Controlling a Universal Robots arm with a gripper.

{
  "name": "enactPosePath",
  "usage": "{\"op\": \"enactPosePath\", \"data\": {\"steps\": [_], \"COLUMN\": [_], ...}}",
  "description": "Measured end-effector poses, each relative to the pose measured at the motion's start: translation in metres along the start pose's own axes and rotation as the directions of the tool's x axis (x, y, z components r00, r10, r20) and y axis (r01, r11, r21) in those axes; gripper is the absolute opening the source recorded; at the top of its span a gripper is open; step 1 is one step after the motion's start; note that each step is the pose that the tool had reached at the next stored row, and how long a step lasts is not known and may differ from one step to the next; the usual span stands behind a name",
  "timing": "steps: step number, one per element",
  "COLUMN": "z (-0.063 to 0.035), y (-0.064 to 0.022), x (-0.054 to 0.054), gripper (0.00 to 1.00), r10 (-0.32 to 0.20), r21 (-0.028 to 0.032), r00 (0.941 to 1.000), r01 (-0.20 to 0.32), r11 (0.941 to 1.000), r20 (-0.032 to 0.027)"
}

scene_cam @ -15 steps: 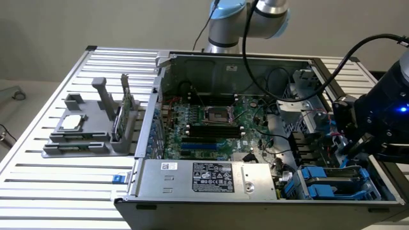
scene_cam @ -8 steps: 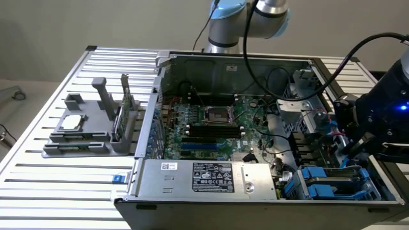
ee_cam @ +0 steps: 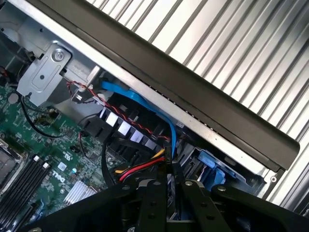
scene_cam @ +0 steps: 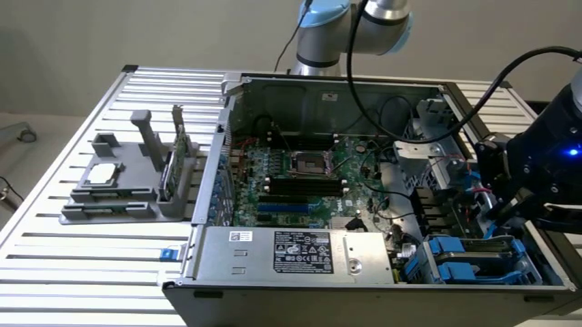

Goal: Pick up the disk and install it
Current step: 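Insert the first disk wire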

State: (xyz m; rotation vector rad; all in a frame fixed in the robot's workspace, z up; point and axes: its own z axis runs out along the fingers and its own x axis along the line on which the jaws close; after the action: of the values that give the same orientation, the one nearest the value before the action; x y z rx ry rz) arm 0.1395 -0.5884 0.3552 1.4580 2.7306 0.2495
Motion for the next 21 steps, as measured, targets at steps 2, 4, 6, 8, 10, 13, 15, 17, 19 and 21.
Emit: {"op": "enactPosePath", "data": {"steps": [2,4,6,8,10,13,15,17,19,21], "z": [0.0001,0.0001,0.0000,0.0000,-0.0001,0.0000,-0.0004,-0.0006,-0.0009,-0.0018], "y": [-0.0001,-0.0002,-0.0003,-0.0003,-0.0002,-0.0002,-0.0006,-0.0011,-0.0032,-0.0086], "x": [0.0000,0.0001,0.0001,0.0001,0.0001,0.0001,0.0000,-0.0004,-0.0017,-0.0030], "gripper": [0.16,0.16,0.16,0.16,0.16,0.16,0.16,0.16,0.16,0.16], "r10": [0.005,0.010,0.015,0.020,0.031,0.052,0.059,0.064,0.067,0.067], "r21": [0.0011,0.0026,0.0045,0.0059,0.0067,0.0063,0.0062,0.0058,0.0055,0.0056], "r00": [1.0000,1.0000,0.9999,0.9998,0.9995,0.9986,0.9983,0.9979,0.9977,0.9977], "r01": [-0.005,-0.010,-0.015,-0.020,-0.031,-0.052,-0.059,-0.064,-0.067,-0.067], "r11": [1.0000,0.9999,0.9999,0.9998,0.9995,0.9986,0.9983,0.9979,0.9977,0.9977], "r20": [-0.0001,0.0001,0.0006,0.0009,0.0019,0.0047,0.0062,0.0071,0.0074,0.0074]}}
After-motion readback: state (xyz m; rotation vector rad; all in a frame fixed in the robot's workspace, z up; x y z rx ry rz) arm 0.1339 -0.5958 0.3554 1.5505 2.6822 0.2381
